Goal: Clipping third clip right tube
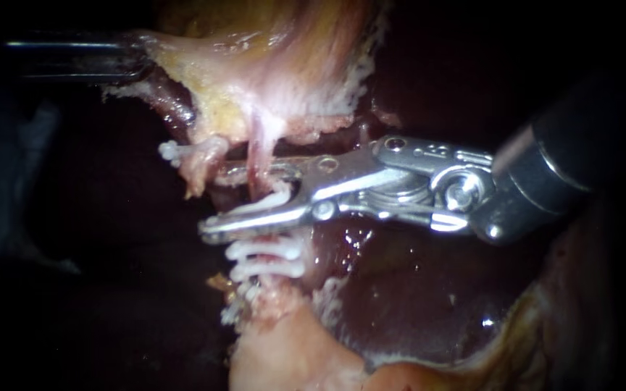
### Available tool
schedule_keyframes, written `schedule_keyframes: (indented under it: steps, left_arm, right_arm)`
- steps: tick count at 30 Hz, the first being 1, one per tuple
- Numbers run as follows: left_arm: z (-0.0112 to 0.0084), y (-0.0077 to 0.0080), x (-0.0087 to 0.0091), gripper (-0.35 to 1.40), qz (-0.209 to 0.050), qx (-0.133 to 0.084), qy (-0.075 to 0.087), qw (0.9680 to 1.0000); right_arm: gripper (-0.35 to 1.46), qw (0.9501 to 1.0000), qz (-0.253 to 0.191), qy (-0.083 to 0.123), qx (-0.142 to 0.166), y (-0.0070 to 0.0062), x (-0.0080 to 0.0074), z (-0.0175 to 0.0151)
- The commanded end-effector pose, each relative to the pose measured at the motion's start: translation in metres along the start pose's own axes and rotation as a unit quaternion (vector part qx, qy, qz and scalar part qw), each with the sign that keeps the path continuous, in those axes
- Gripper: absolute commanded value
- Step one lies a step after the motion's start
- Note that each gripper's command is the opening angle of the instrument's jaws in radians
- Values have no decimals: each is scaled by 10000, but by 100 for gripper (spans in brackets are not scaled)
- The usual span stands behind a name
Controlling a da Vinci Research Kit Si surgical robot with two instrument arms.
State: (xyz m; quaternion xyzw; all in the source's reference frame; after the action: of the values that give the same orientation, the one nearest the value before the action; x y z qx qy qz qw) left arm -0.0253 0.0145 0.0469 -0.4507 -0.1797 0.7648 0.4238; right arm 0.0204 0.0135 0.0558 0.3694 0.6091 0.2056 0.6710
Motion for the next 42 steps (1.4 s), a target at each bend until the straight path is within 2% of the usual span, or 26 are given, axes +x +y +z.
schedule_keyframes:
  steps: [1, 5, 17, 24, 30, 33, 42]
  left_arm:
    - [0, 0, 0, -35, 0, -5, 1, 10000]
    - [0, 0, 0, -35, 1, -4, 1, 10000]
    - [0, 0, 0, -35, 2, -3, 2, 10000]
    - [0, 0, 0, -35, 2, -3, 2, 10000]
    - [0, 0, 0, -35, 2, -2, 2, 10000]
    - [1, 0, 0, -35, 2, -3, 2, 10000]
    - [1, 0, 0, -35, 2, -2, 2, 10000]
  right_arm:
    - [48, 10000, -6, 7, 46, -3, 3, 0]
    - [46, 9999, -10, 32, 95, -8, 10, -1]
    - [32, 9996, 255, 53, 94, 0, 8, -8]
    - [15, 9993, 367, 54, 110, 2, 5, -13]
    - [-7, 9989, 454, 57, 121, 6, 4, -18]
    - [-33, 9975, 689, 71, 134, 8, 3, -21]
    - [-35, 9978, 659, 39, 92, 10, -8, -24]
